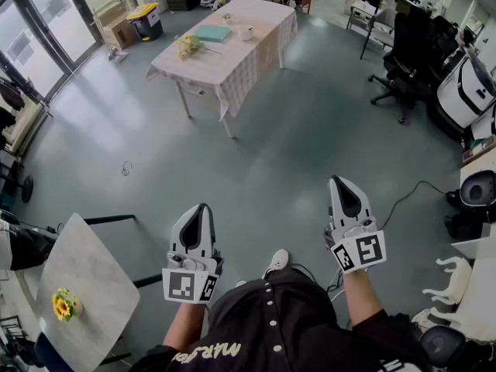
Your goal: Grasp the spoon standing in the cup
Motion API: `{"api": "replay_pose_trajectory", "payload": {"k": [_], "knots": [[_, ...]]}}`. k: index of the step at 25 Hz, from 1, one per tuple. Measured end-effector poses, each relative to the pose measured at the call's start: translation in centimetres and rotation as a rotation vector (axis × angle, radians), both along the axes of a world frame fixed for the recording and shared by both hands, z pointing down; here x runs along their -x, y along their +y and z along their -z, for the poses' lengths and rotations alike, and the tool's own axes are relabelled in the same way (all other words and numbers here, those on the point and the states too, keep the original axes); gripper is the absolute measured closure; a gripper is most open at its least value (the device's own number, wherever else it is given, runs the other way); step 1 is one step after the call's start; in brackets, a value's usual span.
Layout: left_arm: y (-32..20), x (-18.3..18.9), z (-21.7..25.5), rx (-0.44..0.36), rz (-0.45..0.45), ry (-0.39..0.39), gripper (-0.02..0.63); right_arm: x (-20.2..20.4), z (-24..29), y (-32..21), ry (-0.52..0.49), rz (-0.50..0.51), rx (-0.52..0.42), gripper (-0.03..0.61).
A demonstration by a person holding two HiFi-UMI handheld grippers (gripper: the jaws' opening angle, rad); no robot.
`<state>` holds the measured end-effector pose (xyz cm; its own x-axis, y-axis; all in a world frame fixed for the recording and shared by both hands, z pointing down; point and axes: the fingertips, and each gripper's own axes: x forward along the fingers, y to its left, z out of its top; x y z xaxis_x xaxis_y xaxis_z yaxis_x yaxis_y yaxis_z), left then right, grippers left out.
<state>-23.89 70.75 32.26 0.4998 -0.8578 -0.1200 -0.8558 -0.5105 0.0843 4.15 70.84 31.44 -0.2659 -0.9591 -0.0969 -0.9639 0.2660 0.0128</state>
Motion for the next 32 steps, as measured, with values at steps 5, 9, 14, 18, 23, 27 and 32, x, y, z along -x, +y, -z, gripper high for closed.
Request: {"api": "replay_pose_trajectory", "payload": {"k": [5,9,14,18,23,27,32], "knots": [[-0.1,-0.2,-0.1,0.004,0.010,-0.004,0.603,-0.2,0.2,-0.1,-0.010,0.008,-0.009,0.583],[0.0,-0.5,-0.3,0.009,0.014,-0.011,0.603,-0.2,-0.4,0.0,-0.021,0.015,0.005,0.581],[0.1,-1.1,-0.6,0.008,0.000,-0.016,0.603,-0.5,-0.9,0.2,-0.019,0.009,0.007,0.578],[0.0,-1.7,-0.6,0.008,-0.002,-0.022,0.603,-0.7,-1.1,0.1,-0.012,0.021,0.009,0.565],[-0.3,-2.2,-0.4,0.007,0.003,-0.027,0.603,-1.1,-0.9,-0.2,-0.023,0.033,0.005,0.498],[-0.7,-2.4,-0.3,0.011,0.007,-0.027,0.603,-1.1,-0.8,-0.7,-0.021,0.045,0.005,0.455],[-1.1,-2.9,-0.5,0.017,0.013,-0.027,0.603,-1.4,-0.8,-1.3,-0.020,0.057,0.004,0.378]]}}
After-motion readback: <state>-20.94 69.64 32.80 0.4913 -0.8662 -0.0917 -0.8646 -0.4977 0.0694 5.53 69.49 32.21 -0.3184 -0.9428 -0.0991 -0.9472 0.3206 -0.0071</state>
